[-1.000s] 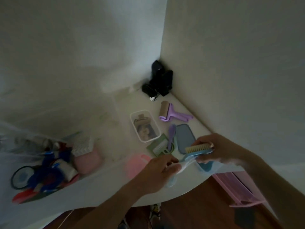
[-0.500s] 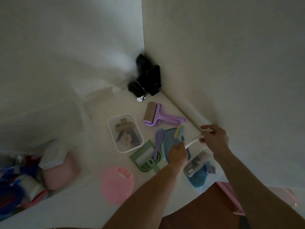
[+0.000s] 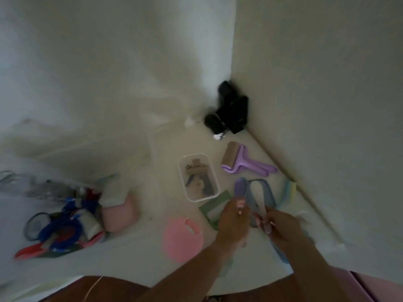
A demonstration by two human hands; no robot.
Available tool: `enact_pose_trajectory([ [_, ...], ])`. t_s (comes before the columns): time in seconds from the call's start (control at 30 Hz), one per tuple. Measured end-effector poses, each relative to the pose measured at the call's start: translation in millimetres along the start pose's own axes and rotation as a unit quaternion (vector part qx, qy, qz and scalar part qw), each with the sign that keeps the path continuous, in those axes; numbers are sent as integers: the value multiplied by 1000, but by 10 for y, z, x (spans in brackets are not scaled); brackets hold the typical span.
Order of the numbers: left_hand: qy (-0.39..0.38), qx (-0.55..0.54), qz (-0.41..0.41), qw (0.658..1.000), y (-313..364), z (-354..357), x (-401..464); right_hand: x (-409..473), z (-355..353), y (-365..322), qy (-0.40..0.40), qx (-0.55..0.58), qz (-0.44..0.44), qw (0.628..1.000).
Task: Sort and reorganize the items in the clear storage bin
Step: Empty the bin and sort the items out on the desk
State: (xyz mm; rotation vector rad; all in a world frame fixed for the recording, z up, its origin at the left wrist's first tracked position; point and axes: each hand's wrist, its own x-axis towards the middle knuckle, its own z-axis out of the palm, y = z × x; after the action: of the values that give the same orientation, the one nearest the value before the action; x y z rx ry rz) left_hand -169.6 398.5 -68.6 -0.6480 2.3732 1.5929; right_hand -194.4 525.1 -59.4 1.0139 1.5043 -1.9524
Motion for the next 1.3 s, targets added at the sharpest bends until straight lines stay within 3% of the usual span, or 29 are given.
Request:
enact_pose_trajectory([
  [0.17,64,-30,13,997,-123,-1076,-339,-421,790,51,-51,-110,-96,988],
  [0.3,66,-105,19,992,33,-1860,-682,-929,1560,105,-178,-222,-192,939],
  [0.47,172,-34,26,984,-163,-2664,-862,-1260,2434,289,-224,-269,-196,916],
  [0.57,235,22,-23,971,-489,-3167,-812,-1223,2803,526,-232,-308,-158,909],
  [0.67,300,21,-86,950,-799,-3684,-752,-1184,3133,709,-237,-383,-160,879],
  [0.8,381,-44,-203,901,-1083,-4280,-528,-1059,3725,883,-227,-438,-202,846],
  [0.87,385,-41,-222,895,-1191,-4468,-374,-937,4030,982,-226,-466,-230,824],
  [0.97,380,-36,-216,899,-1321,-4569,-160,-726,4373,1196,-228,-558,-269,751],
  [1.0,379,-32,-211,901,-1353,-4568,-96,-672,4445,1269,-238,-566,-264,744],
  [1.1,418,-40,-185,889,-1411,-4551,51,-396,4570,1548,-266,-523,-280,760],
  [1.3,445,-25,-158,881,-1418,-4577,165,-426,4679,1600,-215,-526,-305,764],
])
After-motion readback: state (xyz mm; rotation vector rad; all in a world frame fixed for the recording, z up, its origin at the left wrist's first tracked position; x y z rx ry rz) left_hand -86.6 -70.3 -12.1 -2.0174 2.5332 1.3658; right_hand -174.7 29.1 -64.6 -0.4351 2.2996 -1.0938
